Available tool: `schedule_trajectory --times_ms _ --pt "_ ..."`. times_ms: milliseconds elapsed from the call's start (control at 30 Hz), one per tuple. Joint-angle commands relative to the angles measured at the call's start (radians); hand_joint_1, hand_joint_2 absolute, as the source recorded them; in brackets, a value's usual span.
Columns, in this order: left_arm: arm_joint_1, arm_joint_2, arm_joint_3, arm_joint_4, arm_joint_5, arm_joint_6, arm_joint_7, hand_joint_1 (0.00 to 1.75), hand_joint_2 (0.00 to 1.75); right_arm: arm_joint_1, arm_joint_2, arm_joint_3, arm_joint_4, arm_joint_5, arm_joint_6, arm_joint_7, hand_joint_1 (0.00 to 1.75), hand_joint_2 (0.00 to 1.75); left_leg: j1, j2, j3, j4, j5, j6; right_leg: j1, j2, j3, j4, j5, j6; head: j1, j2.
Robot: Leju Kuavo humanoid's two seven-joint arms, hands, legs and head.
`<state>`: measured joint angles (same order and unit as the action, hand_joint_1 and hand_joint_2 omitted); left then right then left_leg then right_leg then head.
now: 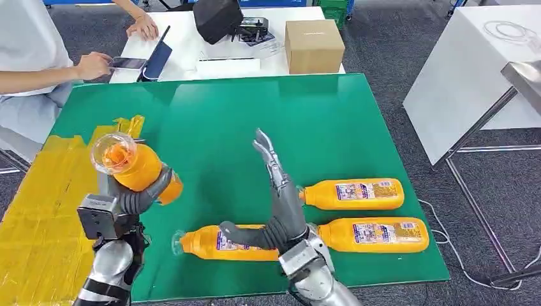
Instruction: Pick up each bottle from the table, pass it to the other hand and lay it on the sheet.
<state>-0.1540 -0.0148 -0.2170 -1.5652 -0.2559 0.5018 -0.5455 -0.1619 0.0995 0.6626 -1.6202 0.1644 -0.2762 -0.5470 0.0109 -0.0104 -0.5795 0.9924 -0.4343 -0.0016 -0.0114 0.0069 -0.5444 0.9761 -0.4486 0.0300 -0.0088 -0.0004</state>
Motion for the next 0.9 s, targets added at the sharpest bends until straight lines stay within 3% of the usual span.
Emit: schedule_trajectory --times_ms 33,167,267,733,900 --pt "-0.152 0.148 0.078 0.239 -0.663 0.083 0.26 1.75 1.75 0.089 -0.069 -0.174 -0.238 -0.038 -0.015 -0.026 0.0 1.75 0.0 -0.004 0.002 -0.001 0.0 0.0 0.0 -0.005 0.003 -0.001 -0.001 -0.001 0.0 0.0" --pt "-0.241 0.257 0.053 0.483 -1.02 0.069 0.403 1.75 1.75 0.086 -0.065 -0.221 -0.251 -0.063 0.018 -0.013 0.0 1.75 0.0 -0.002 0.002 -0.001 0.001 0.0 0.0 -0.002 0.002 -0.001 0.0 -0.001 0.0 0.0" --pt "-0.299 0.307 0.031 0.634 -1.077 -0.003 0.429 1.75 1.75 0.068 -0.068 -0.221 -0.226 -0.061 0.041 -0.001 0.0 1.75 0.001 0.001 0.005 -0.002 0.0 0.0 0.001 -0.001 0.005 -0.001 0.0 -0.002 0.0 0.0" --pt "-0.319 0.36 0.034 0.795 -1.035 -0.076 0.416 1.75 1.75 0.062 -0.071 -0.224 -0.187 -0.059 0.049 0.013 0.0 1.75 0.001 0.002 0.003 -0.001 0.0 0.0 0.001 0.002 0.003 -0.001 0.0 -0.001 0.0 0.0" --pt "-0.223 0.361 0.086 0.722 -0.871 -0.159 0.329 1.75 1.75 0.072 -0.071 -0.238 -0.167 -0.054 0.06 0.023 0.0 1.75 0.001 0.003 0.004 -0.001 -0.001 0.0 0.001 0.002 0.004 -0.001 0.0 -0.001 0.0 0.0"
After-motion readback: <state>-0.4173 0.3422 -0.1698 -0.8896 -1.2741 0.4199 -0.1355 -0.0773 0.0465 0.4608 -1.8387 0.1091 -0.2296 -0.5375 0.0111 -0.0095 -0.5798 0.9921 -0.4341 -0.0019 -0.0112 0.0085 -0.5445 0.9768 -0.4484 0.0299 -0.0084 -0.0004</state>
